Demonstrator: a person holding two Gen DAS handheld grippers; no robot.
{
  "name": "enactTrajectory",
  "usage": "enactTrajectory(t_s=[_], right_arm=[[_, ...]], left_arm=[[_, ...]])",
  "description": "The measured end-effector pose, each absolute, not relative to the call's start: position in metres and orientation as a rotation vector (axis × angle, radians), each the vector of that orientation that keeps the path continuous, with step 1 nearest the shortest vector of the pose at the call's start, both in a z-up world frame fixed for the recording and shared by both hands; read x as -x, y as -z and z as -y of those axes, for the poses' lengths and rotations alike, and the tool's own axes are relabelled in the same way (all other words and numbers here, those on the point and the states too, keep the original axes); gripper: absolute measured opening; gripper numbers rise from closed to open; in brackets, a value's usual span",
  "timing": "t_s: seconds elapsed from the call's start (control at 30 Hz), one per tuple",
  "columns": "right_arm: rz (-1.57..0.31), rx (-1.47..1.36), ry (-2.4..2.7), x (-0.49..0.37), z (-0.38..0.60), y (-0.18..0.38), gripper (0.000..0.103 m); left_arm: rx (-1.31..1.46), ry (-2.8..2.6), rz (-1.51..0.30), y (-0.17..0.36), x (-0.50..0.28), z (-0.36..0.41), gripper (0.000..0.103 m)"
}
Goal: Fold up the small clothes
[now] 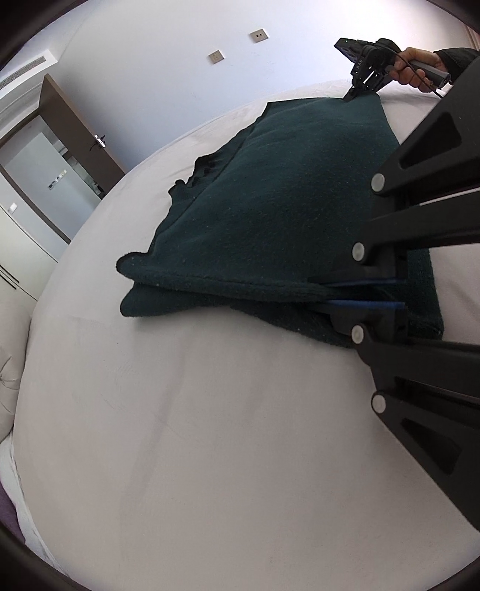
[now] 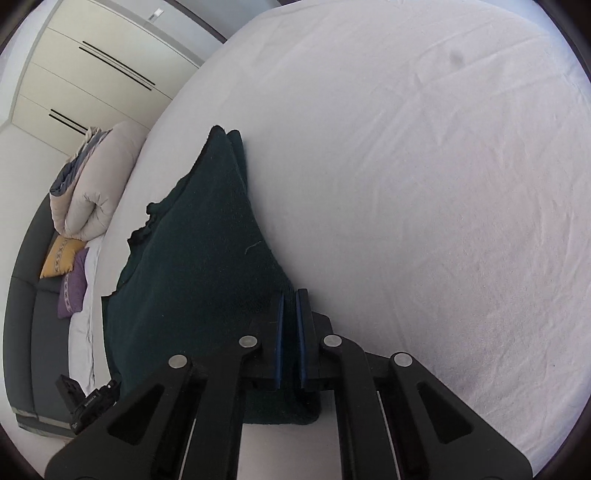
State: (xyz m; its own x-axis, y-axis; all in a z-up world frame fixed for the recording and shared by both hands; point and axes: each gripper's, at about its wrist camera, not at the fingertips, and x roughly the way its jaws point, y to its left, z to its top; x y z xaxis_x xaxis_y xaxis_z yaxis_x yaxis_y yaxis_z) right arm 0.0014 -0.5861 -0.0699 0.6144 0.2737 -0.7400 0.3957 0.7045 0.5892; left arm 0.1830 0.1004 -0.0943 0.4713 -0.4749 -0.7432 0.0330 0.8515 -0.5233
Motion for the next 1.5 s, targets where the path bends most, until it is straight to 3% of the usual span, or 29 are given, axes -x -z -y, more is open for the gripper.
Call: enactTrajectory(t_s=[0.5, 0.63, 0.73, 0.93, 1.13, 1.3, 1.37, 1.47, 1.5], right_arm=[[-0.975, -0.660, 0.076, -0.009, 0.577, 0.061, 0.006], [-0.982, -0.686, 0.159, -0.003, 0.582, 0.049, 0.017], [-0.902, -0.639, 0.257, 0.008, 0.578, 0.025, 0.018], [-0.902, -0.665, -0.065, -0.018, 0.509, 0.000, 0.018], [-1.062, -0.685, -0.370, -0.058, 0.411, 0.032, 0.018], [-1.138, -0.739, -0.386, -0.067, 0.403, 0.076, 0.017], [-1.102, -0.762, -0.370, -0.061, 0.419, 0.075, 0.017], [-1.049, -0.774, -0.260, -0.052, 0.458, 0.068, 0.017], [-1.033, -0.788, -0.220, -0.049, 0.472, 0.064, 0.017]], left_arm=[[0.506, 0.311, -1.026, 0.100, -0.166, -0.109, 0.007], [0.442, 0.291, -1.022, 0.095, -0.165, -0.102, 0.008], [0.386, 0.273, -1.021, 0.091, -0.164, -0.094, 0.011], [0.343, 0.256, -1.016, 0.090, -0.163, -0.088, 0.015], [0.322, 0.251, -1.018, 0.090, -0.164, -0.085, 0.015], [0.324, 0.263, -1.022, 0.092, -0.166, -0.086, 0.016], [0.339, 0.279, -1.024, 0.091, -0.167, -0.088, 0.019], [0.398, 0.319, -1.025, 0.087, -0.167, -0.093, 0.039], [0.417, 0.313, -1.017, 0.083, -0.167, -0.097, 0.051]])
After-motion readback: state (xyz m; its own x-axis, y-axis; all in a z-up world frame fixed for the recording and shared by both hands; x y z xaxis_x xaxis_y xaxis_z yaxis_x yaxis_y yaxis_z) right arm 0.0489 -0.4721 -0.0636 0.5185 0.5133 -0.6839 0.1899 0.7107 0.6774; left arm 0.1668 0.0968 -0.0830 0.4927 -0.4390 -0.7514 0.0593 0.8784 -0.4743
